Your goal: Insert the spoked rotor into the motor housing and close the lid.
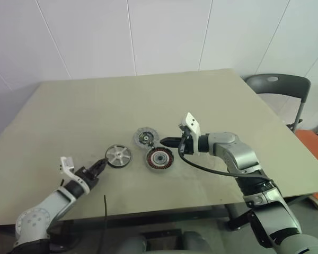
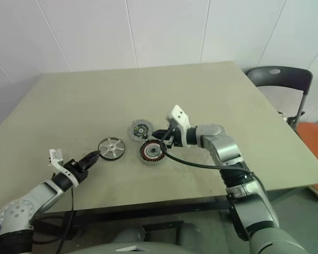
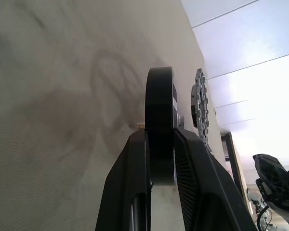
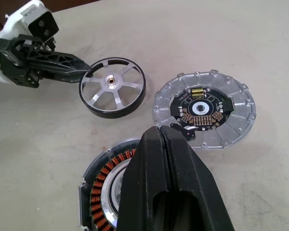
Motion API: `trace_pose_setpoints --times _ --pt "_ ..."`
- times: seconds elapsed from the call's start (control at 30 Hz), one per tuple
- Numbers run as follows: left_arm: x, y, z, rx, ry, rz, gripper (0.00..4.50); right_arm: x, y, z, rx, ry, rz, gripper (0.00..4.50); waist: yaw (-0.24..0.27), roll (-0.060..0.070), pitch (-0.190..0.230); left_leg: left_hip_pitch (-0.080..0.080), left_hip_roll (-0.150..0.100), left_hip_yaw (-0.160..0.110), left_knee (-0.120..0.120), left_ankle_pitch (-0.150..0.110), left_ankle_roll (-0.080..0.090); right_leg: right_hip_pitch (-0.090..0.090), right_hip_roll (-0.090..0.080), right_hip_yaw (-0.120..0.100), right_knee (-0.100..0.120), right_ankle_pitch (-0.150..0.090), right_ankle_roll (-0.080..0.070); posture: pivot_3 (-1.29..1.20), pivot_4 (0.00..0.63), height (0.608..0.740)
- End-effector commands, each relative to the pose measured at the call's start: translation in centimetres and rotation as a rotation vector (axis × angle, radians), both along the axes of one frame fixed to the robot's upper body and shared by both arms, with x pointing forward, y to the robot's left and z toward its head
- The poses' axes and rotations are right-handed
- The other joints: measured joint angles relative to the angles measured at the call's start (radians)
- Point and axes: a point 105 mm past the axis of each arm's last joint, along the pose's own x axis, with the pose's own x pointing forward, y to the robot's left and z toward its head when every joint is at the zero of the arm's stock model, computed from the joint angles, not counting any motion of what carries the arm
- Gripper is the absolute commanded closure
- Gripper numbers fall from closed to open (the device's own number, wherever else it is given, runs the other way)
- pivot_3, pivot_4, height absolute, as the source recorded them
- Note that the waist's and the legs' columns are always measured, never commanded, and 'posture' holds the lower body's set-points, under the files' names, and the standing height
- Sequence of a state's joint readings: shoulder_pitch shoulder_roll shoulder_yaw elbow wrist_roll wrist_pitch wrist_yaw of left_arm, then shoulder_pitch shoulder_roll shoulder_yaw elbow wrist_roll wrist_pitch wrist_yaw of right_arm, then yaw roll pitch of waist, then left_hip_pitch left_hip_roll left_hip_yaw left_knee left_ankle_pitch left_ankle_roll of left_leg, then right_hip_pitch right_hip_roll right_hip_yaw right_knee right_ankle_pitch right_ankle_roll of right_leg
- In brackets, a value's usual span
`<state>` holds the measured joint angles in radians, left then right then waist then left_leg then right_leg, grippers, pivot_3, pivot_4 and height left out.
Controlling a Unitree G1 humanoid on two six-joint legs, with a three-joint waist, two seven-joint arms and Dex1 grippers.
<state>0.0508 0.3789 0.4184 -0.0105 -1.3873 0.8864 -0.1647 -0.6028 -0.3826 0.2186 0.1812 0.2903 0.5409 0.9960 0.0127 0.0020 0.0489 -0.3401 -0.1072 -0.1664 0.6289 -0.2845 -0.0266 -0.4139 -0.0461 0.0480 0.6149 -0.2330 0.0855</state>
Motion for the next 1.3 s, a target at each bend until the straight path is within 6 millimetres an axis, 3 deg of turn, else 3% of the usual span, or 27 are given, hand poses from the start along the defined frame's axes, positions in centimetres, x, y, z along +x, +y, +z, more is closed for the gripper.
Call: trace_pose_setpoints --times 0.03,0.27,0.43,0.53,0.7,1.03,1.3 --pt "0.5 -0.3 2.6 -0.005 -0.087 0.0 4.09 0.3 0.1 1.6 0.043 -0.048 0.0 4.5 0.0 0.0 0.0 0.0 0.0 0.0 0.0 0.0 0.0 0.0 0.0 0.0 0.0 0.0 0.0 0.0 0.0 0.74" --pt "0.7 -1.2 5.3 -0.076 -0.161 -0.005 4.09 0.1 -1.0 2.4 0.132 0.033 -0.005 4.5 0.0 0.0 0.0 0.0 0.0 0.0 0.0 0.0 0.0 0.0 0.0 0.0 0.0 0.0 0.0 0.0 0.0 0.74" --pt "1.3 -3.9 8.4 -0.166 -0.218 -0.088 4.09 -0.5 -4.3 1.2 0.085 0.141 -0.01 4.5 0.008 -0.001 0.0 0.0 0.0 -0.001 0.001 0.0 0.0 0.001 -0.001 0.0 -0.001 0.0 0.0 0.0 0.0 0.74" --pt "1.6 -5.7 9.2 -0.198 -0.217 -0.162 4.09 -1.2 -6.0 -0.1 0.02 0.197 -0.005 4.5 0.004 -0.002 0.0 0.0 -0.001 0.0 0.002 0.0 0.0 0.002 -0.001 0.0 -0.001 0.0 0.0 0.0 0.0 0.74" --pt "1.6 -8.7 7.9 -0.221 -0.141 -0.308 4.09 -1.5 -7.8 -2.2 -0.083 0.228 -0.039 4.5 -0.003 -0.002 0.0 0.001 0.0 0.001 0.002 0.0 0.0 0.001 0.0 0.001 0.0 0.0 0.0 0.0 0.0 0.74" --pt "2.4 -10.0 5.6 -0.278 -0.057 -0.38 4.09 -2.1 -7.9 -2.5 -0.072 0.219 -0.068 4.5 0.006 -0.002 0.0 0.0 -0.001 0.002 0.003 0.0 0.0 0.001 0.0 0.001 0.001 0.0 0.0 0.0 0.0 0.74" --pt "1.7 -12.2 4.4 -0.331 -0.001 -0.44 4.09 -2.2 -7.9 -2.8 -0.077 0.201 -0.102 4.5 0.001 -0.002 0.0 0.0 -0.001 0.002 0.003 0.0 0.0 0.001 0.0 0.001 0.001 0.0 0.0 0.0 0.0 0.74"
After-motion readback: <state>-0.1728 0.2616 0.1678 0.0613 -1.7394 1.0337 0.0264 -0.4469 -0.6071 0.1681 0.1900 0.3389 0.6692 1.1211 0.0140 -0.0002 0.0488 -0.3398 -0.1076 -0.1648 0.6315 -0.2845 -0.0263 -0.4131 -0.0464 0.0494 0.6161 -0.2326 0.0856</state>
